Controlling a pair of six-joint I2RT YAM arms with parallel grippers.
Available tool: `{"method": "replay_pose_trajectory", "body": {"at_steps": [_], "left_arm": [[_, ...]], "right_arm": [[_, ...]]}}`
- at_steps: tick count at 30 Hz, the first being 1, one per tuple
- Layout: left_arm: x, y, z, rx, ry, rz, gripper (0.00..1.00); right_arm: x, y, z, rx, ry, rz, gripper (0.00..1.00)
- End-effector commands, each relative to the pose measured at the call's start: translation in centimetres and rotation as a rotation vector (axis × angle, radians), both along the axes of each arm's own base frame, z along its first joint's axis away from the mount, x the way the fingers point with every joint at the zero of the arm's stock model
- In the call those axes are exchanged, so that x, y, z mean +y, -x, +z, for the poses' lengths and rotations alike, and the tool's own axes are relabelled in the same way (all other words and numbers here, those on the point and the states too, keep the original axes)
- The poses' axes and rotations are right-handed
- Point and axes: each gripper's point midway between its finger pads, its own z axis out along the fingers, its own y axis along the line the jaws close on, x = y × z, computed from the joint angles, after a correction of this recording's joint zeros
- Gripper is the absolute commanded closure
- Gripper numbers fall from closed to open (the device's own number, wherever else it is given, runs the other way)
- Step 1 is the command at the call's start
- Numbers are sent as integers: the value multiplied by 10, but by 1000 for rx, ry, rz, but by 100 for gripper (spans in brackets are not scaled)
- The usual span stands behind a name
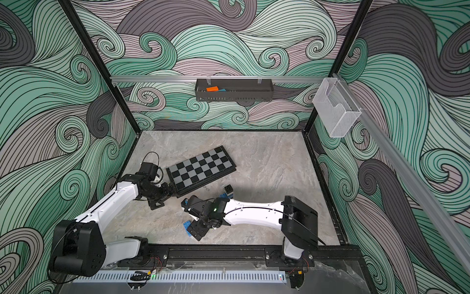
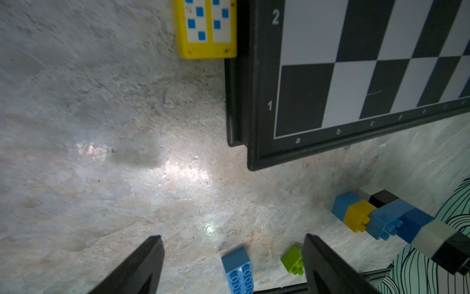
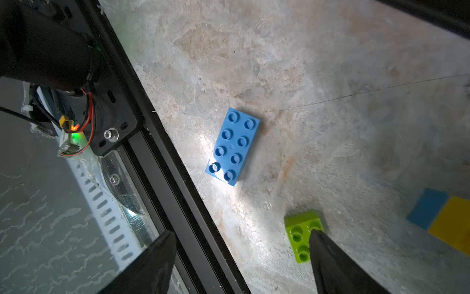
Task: Assemble a giraffe with lego
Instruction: Pick up the lego brick from the center of the board.
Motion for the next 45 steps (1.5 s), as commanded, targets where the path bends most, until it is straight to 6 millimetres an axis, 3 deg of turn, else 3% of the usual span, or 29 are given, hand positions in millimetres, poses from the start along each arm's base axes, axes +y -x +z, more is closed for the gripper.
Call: {"method": "replay_pose_trajectory", "body": {"at_steps": [1,5,18,26,29,34,41,45], "left_arm": [[6,-2,19,-42,-15,-6,11],[7,5,20,-38,-8,13,11],[17,9,39,-41,-37,0,11],[15,8,38,-50,-24,4,11],[15,7,37,-51,-20,4,11],[14,7,35,-52,-17,4,12],[13,7,37,-60,-11,-3,12],[12,6,38,-66,-5,-10,12]], "right_arm": [[19,6,-7,34,-65,17,15],[26,12,-28,45,-33,55,16],[62,12,-51,61,-46,83,20],[43,14,-67,72,44,80,36],[39,13,-70,59,62,78,49],[35,9,-75,50,88,77,56],[28,-1,-69,14,101,90,74],[26,-7,-36,-45,76,133,86]]}}
